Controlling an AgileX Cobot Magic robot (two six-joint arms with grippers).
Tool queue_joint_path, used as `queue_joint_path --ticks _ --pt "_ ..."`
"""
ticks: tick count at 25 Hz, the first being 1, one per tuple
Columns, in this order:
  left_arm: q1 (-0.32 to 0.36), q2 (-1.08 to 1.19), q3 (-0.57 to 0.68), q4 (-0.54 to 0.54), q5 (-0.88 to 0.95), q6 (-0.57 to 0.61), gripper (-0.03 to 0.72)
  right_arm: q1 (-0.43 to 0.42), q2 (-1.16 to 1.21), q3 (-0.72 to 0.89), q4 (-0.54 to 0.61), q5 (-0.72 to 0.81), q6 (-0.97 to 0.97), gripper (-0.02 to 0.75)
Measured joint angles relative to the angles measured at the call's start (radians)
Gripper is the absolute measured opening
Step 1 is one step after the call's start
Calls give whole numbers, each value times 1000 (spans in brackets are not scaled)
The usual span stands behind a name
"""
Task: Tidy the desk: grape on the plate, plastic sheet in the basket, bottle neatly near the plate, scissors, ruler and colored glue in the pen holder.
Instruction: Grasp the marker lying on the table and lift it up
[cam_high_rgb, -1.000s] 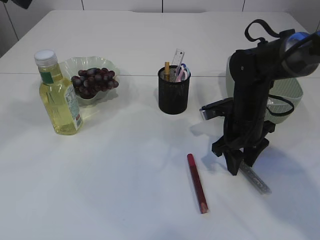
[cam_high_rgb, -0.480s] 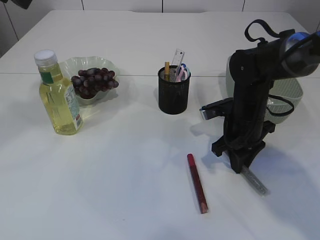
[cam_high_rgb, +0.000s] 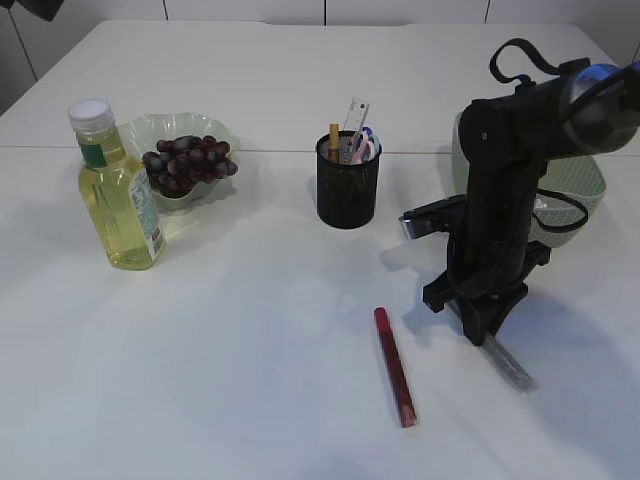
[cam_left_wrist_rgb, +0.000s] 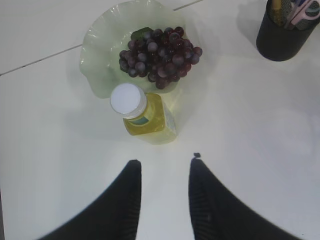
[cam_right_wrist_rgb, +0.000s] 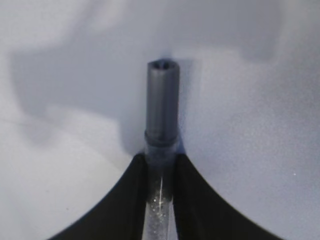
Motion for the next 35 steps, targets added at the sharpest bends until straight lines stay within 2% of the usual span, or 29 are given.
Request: queue_joint_path --ticks 25,28,35 --pt "0 0 0 0 7 0 240 0 4 -77 17 -15 2 153" --pt "0 0 0 0 7 0 239 0 -36 -31 22 -61 2 153" --pt "0 0 0 0 7 0 239 0 -262 188 45 -282 -9 153"
